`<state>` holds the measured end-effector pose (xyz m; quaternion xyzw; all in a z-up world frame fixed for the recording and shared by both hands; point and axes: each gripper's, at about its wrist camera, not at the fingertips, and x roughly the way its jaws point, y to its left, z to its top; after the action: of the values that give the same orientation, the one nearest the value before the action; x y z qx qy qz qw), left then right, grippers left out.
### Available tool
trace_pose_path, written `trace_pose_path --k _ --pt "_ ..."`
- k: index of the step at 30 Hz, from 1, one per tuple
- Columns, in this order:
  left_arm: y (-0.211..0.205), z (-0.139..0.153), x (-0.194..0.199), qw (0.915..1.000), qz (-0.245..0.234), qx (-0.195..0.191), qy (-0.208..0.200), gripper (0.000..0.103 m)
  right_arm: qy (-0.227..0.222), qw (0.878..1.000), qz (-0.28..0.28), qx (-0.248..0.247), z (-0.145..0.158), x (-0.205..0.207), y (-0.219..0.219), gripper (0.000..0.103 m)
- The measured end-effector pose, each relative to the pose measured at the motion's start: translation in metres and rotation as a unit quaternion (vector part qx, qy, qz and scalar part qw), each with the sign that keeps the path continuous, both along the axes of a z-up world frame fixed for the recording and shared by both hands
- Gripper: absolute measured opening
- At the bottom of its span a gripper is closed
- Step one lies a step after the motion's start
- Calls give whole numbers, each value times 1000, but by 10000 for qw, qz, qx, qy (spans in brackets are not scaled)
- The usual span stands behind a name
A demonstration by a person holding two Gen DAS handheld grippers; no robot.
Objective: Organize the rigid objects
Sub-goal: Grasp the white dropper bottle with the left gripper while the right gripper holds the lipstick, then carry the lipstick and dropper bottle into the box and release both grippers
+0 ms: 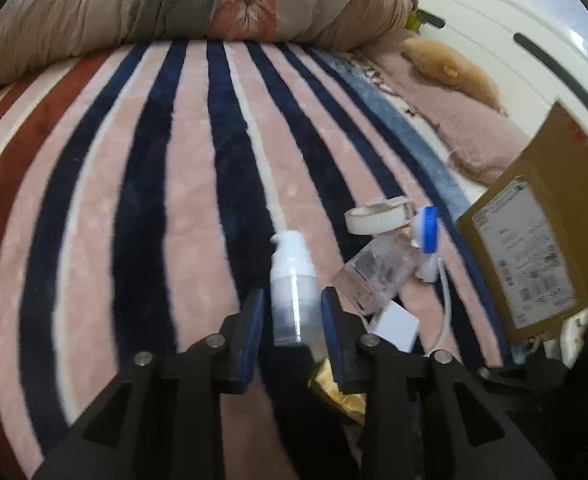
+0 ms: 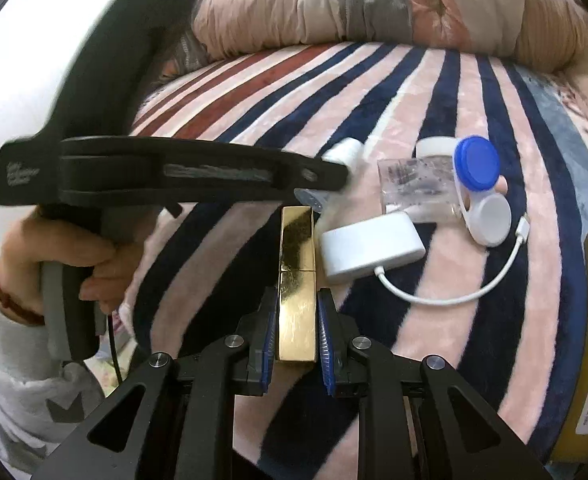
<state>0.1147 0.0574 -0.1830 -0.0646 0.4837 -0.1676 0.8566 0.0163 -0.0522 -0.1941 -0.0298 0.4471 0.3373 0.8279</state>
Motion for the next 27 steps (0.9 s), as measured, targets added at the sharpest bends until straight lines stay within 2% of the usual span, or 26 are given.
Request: trace_pose_path --k 5,11,15,19,22,27 --pt "-1 -1 1 9998 110 73 -134 21 -70 9999 -15 -90 4 -2 1 14" --pt "17 23 -20 9992 252 25 -312 21 -187 9998 43 103 26 -15 -7 13" --pt "28 71 -48 9962 319 23 -810 21 -434 9985 110 303 51 -31 -14 13" --pt "27 121 -76 9907 264 -84 -1331 21 -935 9945 98 472 90 -48 -28 13" --pt "11 160 -92 9842 116 -138 -1762 21 -1256 9892 -60 749 120 -53 -53 13" --pt "-21 213 -103 9739 -134 -311 -2243 21 -1842 9765 -407 1045 166 -60 -106 13"
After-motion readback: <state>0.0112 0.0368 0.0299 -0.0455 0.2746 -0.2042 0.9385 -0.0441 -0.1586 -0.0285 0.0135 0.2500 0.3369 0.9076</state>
